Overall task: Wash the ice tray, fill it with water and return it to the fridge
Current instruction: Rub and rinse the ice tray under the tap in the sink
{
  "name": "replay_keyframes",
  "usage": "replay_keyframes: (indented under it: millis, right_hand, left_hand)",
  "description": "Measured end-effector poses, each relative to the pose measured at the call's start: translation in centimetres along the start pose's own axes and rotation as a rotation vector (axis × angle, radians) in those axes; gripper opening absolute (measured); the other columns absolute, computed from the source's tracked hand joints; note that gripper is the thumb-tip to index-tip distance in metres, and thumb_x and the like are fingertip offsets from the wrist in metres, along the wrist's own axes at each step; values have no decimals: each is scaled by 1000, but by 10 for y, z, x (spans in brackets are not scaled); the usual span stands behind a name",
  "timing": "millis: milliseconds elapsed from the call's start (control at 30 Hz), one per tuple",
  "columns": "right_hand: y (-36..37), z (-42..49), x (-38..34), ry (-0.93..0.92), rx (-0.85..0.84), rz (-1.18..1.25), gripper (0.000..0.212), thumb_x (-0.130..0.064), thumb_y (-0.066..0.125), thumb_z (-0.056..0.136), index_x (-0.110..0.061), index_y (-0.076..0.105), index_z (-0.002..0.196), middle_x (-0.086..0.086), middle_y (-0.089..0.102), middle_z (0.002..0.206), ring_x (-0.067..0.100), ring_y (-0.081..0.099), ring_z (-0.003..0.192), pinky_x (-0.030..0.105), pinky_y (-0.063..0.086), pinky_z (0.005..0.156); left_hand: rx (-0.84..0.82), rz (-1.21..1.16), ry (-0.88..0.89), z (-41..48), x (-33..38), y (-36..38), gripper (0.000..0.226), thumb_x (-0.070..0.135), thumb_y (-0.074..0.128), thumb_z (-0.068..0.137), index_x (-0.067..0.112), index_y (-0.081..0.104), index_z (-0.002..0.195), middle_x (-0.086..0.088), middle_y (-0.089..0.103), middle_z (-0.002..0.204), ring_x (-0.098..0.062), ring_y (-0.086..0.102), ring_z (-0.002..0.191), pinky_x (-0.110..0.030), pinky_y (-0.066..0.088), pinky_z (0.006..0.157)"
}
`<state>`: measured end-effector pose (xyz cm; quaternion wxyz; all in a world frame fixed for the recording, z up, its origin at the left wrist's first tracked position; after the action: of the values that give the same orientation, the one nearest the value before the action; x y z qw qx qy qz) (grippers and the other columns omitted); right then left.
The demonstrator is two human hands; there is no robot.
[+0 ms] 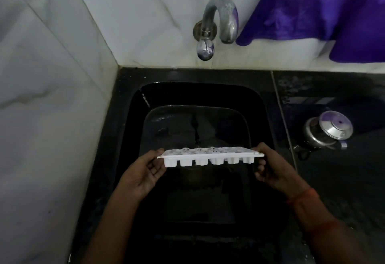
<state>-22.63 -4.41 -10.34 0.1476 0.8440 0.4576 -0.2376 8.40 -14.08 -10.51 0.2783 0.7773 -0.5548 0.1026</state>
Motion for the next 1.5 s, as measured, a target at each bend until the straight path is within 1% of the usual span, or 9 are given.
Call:
replay_keyframes:
  millis: [333, 400, 500, 567, 833, 900, 1100, 1267, 1500]
  right_hand:
    - [12, 1, 18, 257, -144, 490, 41, -34, 54, 95, -22, 56, 56, -11, 43, 34, -2, 45, 28, 14, 43, 33]
    - [16, 2, 17, 276, -192, 562, 20, -21, 73, 75, -22, 57, 63, -11, 48, 35, -2, 52, 30, 16, 46, 33]
    - [20, 5, 12, 241, -317, 663, 53, 1, 97, 15, -15, 65, 54, -10, 53, 37, -1, 56, 34, 18, 49, 34]
    - [20, 7, 7, 215, -328, 695, 59, 4, 96, 6, -13, 65, 53, -8, 54, 38, -1, 57, 34, 18, 49, 34]
    - [19, 4, -3, 232, -198, 658, 6, -17, 66, 82, -13, 63, 81, -7, 54, 38, 0, 56, 33, 19, 49, 33]
    - [14, 7, -3, 231, -162, 618, 22, -27, 58, 97, -15, 60, 78, -9, 54, 37, 0, 57, 32, 18, 49, 34]
    - [1, 8, -8, 146, -78, 357, 32, -31, 56, 98, -16, 57, 70, -7, 49, 37, 2, 52, 31, 20, 53, 39]
    - [-3, 5, -27, -186, -33, -13, 23, -26, 54, 102, -8, 68, 99, 6, 70, 87, 17, 67, 74, 32, 61, 58]
    - [12, 3, -49, -441, -95, 82, 15, -26, 56, 102, -12, 59, 108, 5, 71, 115, 18, 73, 99, 35, 65, 72]
  left_hand:
    - [68, -220, -67, -1, -8, 8, 28, 12, 69, 85, 9, 78, 58, -1, 75, 70, -7, 71, 56, -21, 57, 47]
    - [82, -268, -84, -3, -11, 11, 22, 14, 70, 86, 8, 78, 66, 1, 76, 72, -7, 72, 58, -22, 58, 47]
    - [88, -316, -85, -6, -14, 16, 11, 15, 71, 85, 9, 76, 77, 3, 77, 75, -8, 72, 59, -22, 57, 46]
    - [93, -325, -80, -7, -15, 18, 16, 16, 71, 86, 11, 78, 72, 4, 77, 75, -7, 72, 58, -21, 56, 45]
    - [106, -342, -80, -10, -17, 28, 23, 15, 71, 88, 12, 80, 67, 5, 77, 73, -7, 71, 57, -19, 56, 45]
    - [108, -336, -103, -11, -19, 29, 11, 13, 71, 88, 11, 78, 79, 0, 76, 71, -8, 71, 54, -20, 56, 44]
    - [133, -150, -115, -6, -21, 24, 12, 14, 73, 85, 6, 69, 93, -10, 75, 77, -15, 73, 59, -27, 59, 47]
    - [124, 198, 13, -1, -5, 20, 20, 20, 66, 92, 18, 68, 111, -4, 73, 95, -19, 68, 83, -32, 57, 60]
    - [120, 373, 221, 2, 31, 46, 15, 15, 67, 92, 23, 72, 104, 1, 78, 83, -18, 73, 75, -35, 57, 64]
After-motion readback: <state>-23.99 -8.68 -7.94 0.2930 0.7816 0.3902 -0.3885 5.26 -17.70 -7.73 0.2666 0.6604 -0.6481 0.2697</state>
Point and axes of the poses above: each hand's wrist, its own z-axis towards the middle knuckle, its own y-axis out of the palm, x = y × z, the point moved 7 cm from there along z, towards the middle knuckle
